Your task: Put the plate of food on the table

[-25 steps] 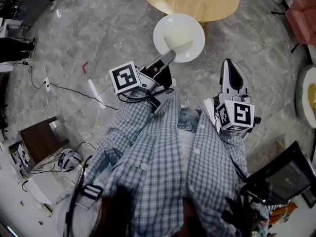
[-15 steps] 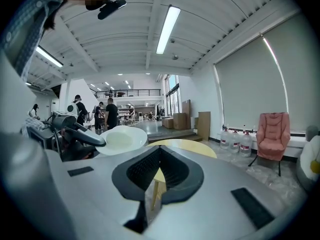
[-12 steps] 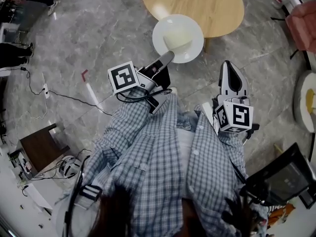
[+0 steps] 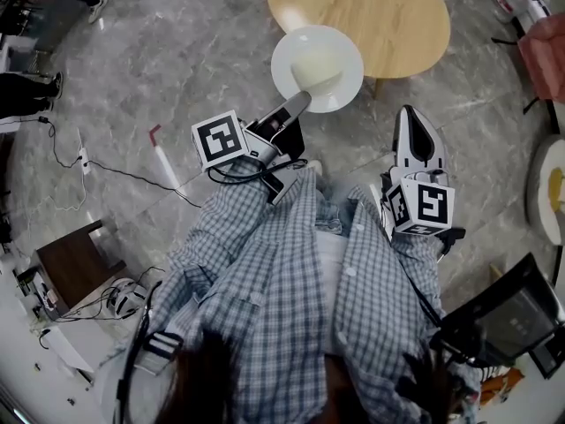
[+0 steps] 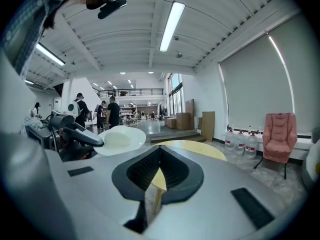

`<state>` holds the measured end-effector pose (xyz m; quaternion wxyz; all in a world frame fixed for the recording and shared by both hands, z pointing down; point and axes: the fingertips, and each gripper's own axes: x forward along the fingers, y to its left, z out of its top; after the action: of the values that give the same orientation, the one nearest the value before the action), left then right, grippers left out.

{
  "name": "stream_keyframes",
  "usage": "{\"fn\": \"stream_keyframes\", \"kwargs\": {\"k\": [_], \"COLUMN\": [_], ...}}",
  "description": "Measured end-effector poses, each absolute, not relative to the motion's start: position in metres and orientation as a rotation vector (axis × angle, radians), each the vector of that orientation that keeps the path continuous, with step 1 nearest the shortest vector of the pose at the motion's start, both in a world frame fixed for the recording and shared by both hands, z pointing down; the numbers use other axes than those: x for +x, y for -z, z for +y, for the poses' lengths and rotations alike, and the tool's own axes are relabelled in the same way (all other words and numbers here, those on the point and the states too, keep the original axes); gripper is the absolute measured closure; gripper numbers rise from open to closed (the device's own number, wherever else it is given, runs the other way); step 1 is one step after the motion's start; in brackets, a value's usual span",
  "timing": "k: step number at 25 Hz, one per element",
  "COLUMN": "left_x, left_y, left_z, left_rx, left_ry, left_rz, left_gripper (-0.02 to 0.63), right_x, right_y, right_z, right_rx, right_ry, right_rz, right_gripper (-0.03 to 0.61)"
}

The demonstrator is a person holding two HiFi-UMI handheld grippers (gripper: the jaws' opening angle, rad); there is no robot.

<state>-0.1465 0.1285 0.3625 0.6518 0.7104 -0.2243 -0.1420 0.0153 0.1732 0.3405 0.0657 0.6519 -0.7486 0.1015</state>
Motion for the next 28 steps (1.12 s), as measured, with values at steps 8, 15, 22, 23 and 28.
{"fn": "stream_keyframes", "kwargs": {"k": [8,15,22,23,28], "left_x": [-0.151,-0.149,-0.133,-0.125,-0.092], "left_y": [-0.36,-0.356,-0.365,-0.367,-0.373], "left_z": [0.125,0.119,0.098,0.088,0.036], "left_rx": [1.621,1.617,1.624,1.618,1.598], "left_ry": [0.342,0.353,0.354,0.357,0.367], "left_rz": [-0.52,-0.529,-0.551,-0.55,-0.56], "left_gripper": [0.592,0.592,0.592,0.592,0.592], "right_x": [0.017,0.02,0.031,0.038,0.076], "right_y": [-0.338,-0.334,-0.348,-0.352,-0.36], "right_z": [0.17,0.155,0.133,0.123,0.072], "right_rx": [1.972,1.96,1.928,1.924,1.918], "right_ry": [-0.292,-0.29,-0.318,-0.323,-0.338], "right_rz": [-2.261,-2.279,-2.298,-2.297,-2.289], "right_gripper": [0.572,0.572,0.572,0.572,0.572]}}
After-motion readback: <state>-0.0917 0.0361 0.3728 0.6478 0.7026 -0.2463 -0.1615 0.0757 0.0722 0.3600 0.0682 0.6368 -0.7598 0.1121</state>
